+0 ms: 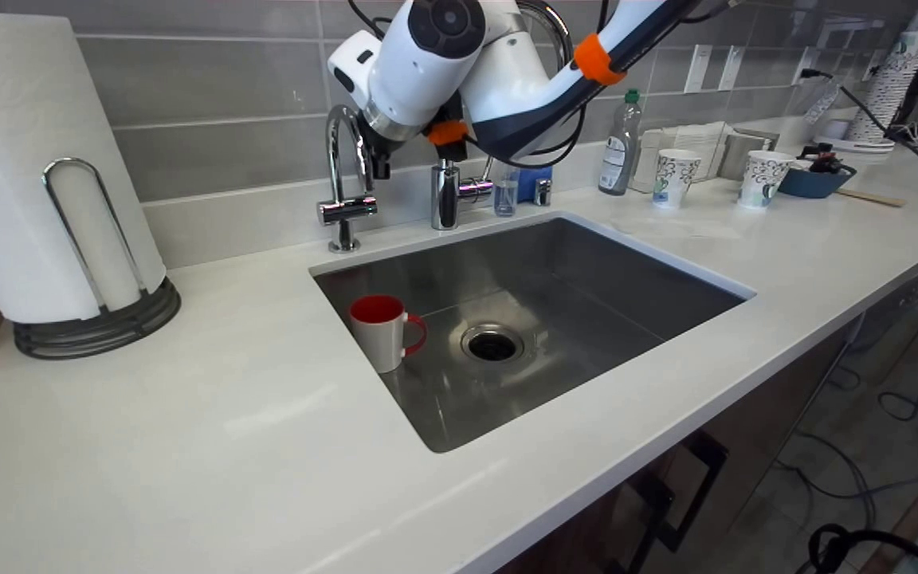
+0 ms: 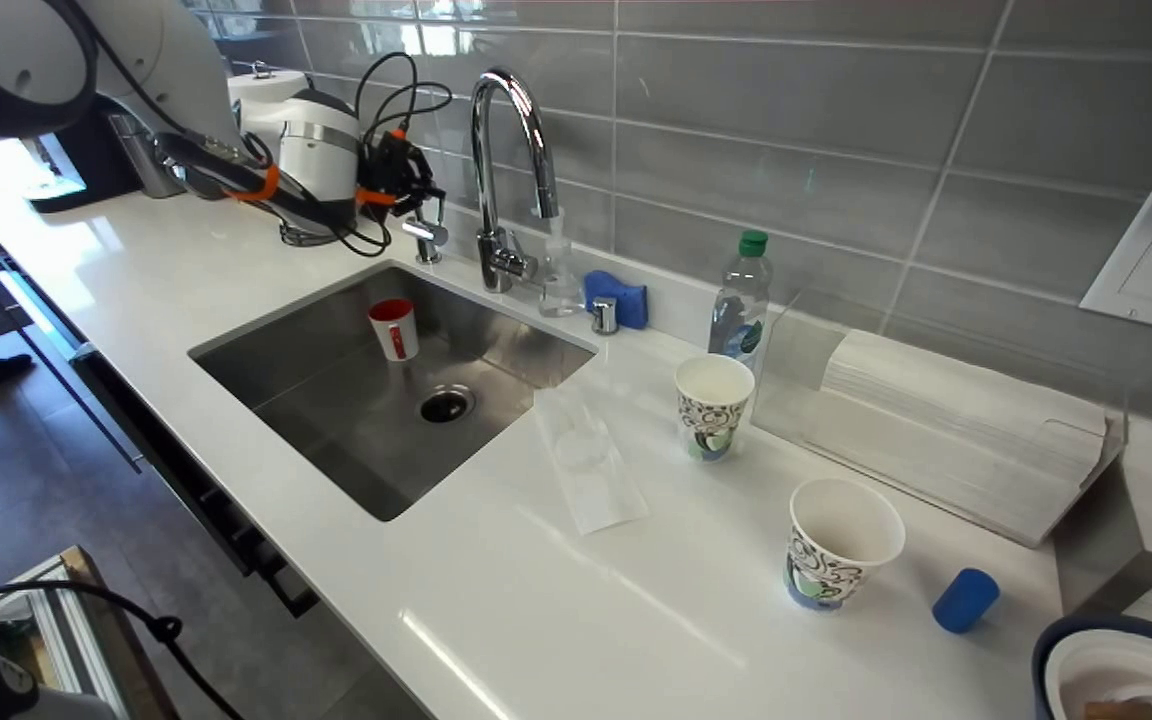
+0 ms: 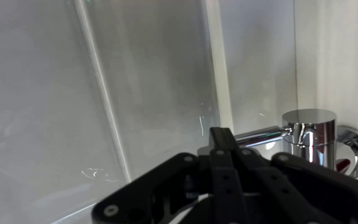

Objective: Open the faucet on the left then close it.

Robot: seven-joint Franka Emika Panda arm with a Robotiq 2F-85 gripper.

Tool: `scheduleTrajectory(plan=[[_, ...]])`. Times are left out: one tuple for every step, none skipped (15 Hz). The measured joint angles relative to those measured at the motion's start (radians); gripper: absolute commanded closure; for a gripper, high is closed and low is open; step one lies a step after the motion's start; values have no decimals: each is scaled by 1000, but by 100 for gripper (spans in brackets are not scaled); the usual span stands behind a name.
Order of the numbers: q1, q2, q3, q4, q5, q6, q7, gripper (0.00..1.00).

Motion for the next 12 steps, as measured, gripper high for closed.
scheduleTrajectory(plan=[[0, 0, 0, 0, 0, 0, 0, 100], [0, 0, 0, 0, 0, 0, 0, 100], [0, 0, 0, 0, 0, 0, 0, 100], [0, 0, 0, 1, 0, 1, 0, 100], [0, 0, 0, 1, 0, 1, 0, 100], [0, 0, 0, 1, 0, 2, 0, 100], [0, 0, 0, 1, 0, 4, 0, 100], [0, 0, 0, 1, 0, 6, 0, 100], [0, 1, 0, 1, 0, 8, 0, 100], [0, 4, 1, 1, 0, 15, 0, 100], [0, 8, 1, 0, 0, 24, 0, 100], [0, 12, 1, -2, 0, 32, 0, 100]])
